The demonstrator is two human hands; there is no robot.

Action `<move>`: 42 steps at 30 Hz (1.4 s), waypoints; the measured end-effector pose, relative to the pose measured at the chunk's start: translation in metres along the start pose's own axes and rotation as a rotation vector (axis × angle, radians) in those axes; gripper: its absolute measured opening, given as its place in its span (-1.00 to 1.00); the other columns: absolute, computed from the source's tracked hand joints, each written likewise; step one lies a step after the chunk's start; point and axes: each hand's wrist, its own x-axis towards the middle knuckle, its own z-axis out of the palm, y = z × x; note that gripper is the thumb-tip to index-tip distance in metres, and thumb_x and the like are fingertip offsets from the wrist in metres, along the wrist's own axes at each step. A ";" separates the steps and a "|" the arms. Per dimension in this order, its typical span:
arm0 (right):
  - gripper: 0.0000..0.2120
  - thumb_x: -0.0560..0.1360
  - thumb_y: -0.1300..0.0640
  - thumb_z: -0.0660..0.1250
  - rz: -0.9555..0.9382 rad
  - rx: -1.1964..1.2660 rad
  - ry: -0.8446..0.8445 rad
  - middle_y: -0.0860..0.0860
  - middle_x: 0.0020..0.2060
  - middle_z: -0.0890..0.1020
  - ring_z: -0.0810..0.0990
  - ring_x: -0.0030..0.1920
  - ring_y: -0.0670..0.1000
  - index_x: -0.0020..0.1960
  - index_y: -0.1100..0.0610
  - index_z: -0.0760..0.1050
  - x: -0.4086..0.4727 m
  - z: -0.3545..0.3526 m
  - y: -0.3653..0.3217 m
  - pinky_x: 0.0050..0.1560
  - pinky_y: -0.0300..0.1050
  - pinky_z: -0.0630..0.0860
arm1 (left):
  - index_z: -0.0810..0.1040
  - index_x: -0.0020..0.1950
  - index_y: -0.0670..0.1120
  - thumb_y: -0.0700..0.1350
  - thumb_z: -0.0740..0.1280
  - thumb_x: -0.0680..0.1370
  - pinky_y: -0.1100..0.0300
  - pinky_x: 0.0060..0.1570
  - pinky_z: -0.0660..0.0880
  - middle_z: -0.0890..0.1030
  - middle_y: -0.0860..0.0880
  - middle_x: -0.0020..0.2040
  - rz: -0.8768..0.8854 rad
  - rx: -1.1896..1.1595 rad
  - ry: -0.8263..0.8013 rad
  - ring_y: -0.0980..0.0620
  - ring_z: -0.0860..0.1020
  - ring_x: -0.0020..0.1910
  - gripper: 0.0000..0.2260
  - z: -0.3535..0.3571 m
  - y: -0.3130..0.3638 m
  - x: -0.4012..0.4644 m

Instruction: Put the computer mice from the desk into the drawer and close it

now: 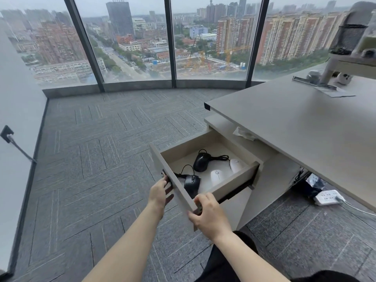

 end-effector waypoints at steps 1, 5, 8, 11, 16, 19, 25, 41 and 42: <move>-0.72 0.43 -0.13 0.37 0.020 -0.003 0.022 -0.13 -0.02 0.48 0.56 -0.14 -0.09 0.06 -0.04 0.45 0.002 -0.004 0.005 -0.17 -0.14 0.58 | 0.42 0.43 -0.06 -0.10 0.03 0.62 -0.03 0.30 0.42 0.55 -0.07 0.31 -0.001 -0.007 -0.016 -0.04 0.51 0.28 -0.59 0.008 -0.001 0.005; -0.70 0.44 -0.12 0.35 0.107 0.018 0.135 -0.09 0.02 0.52 0.55 -0.09 -0.05 0.11 -0.04 0.45 0.014 -0.022 0.028 -0.12 -0.11 0.56 | 0.40 0.45 -0.03 -0.13 0.02 0.62 -0.07 0.36 0.39 0.54 -0.04 0.32 -0.014 -0.052 -0.061 -0.02 0.49 0.32 -0.59 0.046 0.000 0.019; -0.70 0.44 -0.11 0.36 0.179 0.080 0.191 -0.06 0.00 0.53 0.57 -0.08 -0.03 0.10 -0.04 0.43 0.023 -0.036 0.045 -0.09 -0.03 0.59 | 0.39 0.45 -0.02 -0.15 0.03 0.62 -0.07 0.37 0.38 0.53 -0.02 0.28 -0.027 -0.073 -0.095 -0.01 0.48 0.33 -0.60 0.077 0.003 0.027; -0.68 0.44 -0.13 0.38 0.275 0.143 0.263 -0.04 -0.02 0.53 0.56 -0.14 -0.02 0.11 -0.02 0.41 0.029 -0.051 0.062 -0.19 -0.07 0.56 | 0.38 0.46 -0.02 -0.17 0.05 0.62 -0.10 0.37 0.38 0.53 0.01 0.22 -0.035 -0.071 -0.121 -0.02 0.47 0.33 -0.59 0.105 0.004 0.038; -0.36 0.41 -0.17 0.44 0.461 0.311 0.370 0.01 0.06 0.54 0.54 -0.05 0.00 0.37 0.05 0.31 0.041 -0.072 0.086 -0.17 -0.12 0.46 | 0.38 0.46 -0.03 -0.18 0.06 0.62 -0.07 0.34 0.41 0.54 0.08 0.12 -0.055 -0.041 -0.183 -0.04 0.49 0.32 -0.59 0.145 0.009 0.054; -0.16 0.38 -0.20 0.46 0.512 0.343 0.452 0.08 0.33 0.45 0.50 0.24 0.08 0.50 0.10 0.20 0.051 -0.082 0.101 0.11 -0.05 0.50 | 0.40 0.45 -0.04 -0.16 0.08 0.62 -0.08 0.35 0.41 0.56 0.10 0.06 -0.073 -0.045 -0.207 -0.06 0.52 0.28 -0.60 0.166 0.011 0.068; -0.11 0.40 -0.20 0.45 0.572 0.373 0.496 0.12 0.45 0.35 0.43 0.39 0.14 0.55 0.10 0.13 0.073 -0.102 0.130 0.26 0.05 0.46 | 0.57 0.01 0.03 -0.17 0.04 0.63 -0.03 0.30 0.42 0.55 0.08 0.05 -0.090 -0.078 -0.219 -0.06 0.56 0.15 -0.69 0.211 0.014 0.084; -0.39 0.48 -0.11 0.40 0.585 0.358 0.438 0.05 0.30 0.59 0.55 0.29 0.13 0.44 0.06 0.33 0.090 -0.121 0.159 0.14 -0.04 0.48 | 0.43 0.34 -0.06 -0.09 0.05 0.61 -0.01 0.32 0.37 0.41 0.03 0.42 -0.119 -0.146 -0.226 -0.06 0.52 0.21 -0.66 0.246 0.014 0.096; -0.38 0.49 -0.11 0.38 0.606 0.330 0.399 0.07 0.30 0.59 0.56 0.28 0.15 0.46 0.07 0.30 0.089 -0.123 0.157 0.14 -0.03 0.49 | 0.41 0.36 -0.04 -0.09 0.03 0.61 -0.02 0.34 0.37 0.40 0.02 0.44 -0.118 -0.108 -0.237 -0.08 0.51 0.25 -0.64 0.244 0.013 0.090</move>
